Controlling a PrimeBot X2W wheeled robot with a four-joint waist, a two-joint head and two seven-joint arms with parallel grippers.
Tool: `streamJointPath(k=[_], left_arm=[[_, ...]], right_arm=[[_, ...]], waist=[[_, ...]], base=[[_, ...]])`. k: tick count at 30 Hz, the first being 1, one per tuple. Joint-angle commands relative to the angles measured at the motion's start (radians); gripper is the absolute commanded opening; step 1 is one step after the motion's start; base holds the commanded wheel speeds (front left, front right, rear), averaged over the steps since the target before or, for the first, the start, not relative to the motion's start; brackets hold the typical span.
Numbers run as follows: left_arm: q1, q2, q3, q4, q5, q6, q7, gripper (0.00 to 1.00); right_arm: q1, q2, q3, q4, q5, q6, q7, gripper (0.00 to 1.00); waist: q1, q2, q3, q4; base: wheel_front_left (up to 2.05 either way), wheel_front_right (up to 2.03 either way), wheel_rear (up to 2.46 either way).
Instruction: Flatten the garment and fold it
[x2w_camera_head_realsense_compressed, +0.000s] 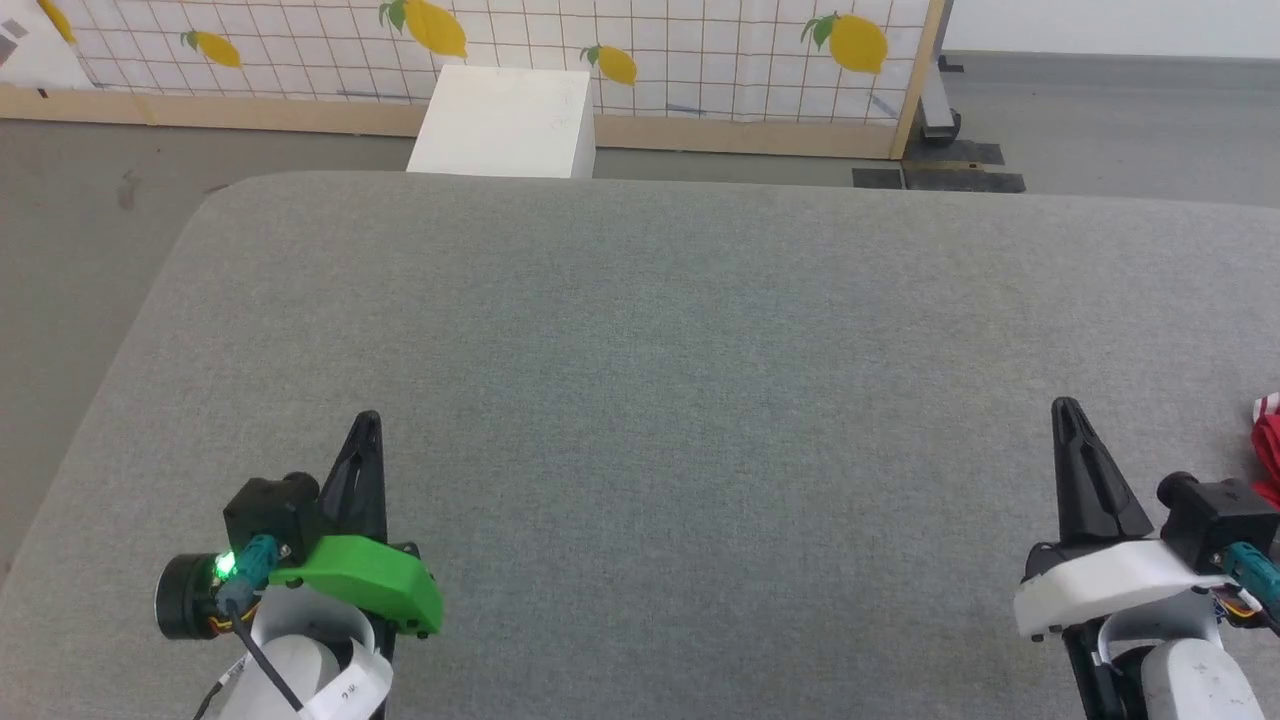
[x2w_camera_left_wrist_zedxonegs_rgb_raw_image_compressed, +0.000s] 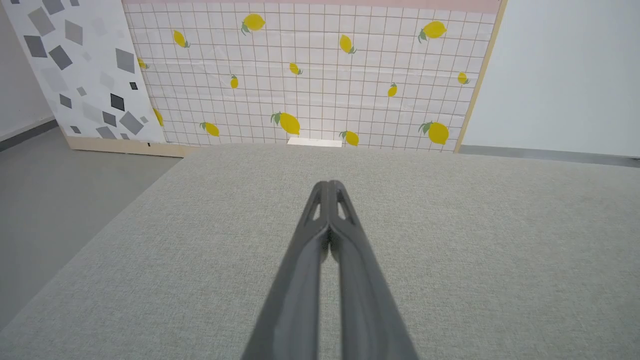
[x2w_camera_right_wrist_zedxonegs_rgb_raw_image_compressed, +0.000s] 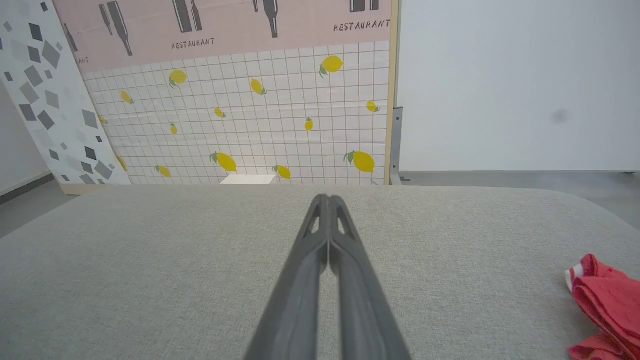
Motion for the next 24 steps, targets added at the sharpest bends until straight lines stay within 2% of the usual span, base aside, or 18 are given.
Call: streamJointPath(k=[1,24], left_arm=[[0.020,-0.008,0.009,-0.008,0.025,-0.007,0.006,0.00],[0.048,-0.046,0.052,-0.048,0.092,-0.024,0.047,0.00]], right_arm=[[0.016,0.001,0.005,-0.010,-0.010,0.000,0.006,0.00],[0.029,0.001,0.027,-0.042,-0.034,-0.001,0.045,0.00]], waist=[[0.0000,0.0000,0.000,0.000],[0.0000,0.0000,-0.006,-0.006]], base=[[0.00,0.00,0.00],[0.00,0.00,0.00]])
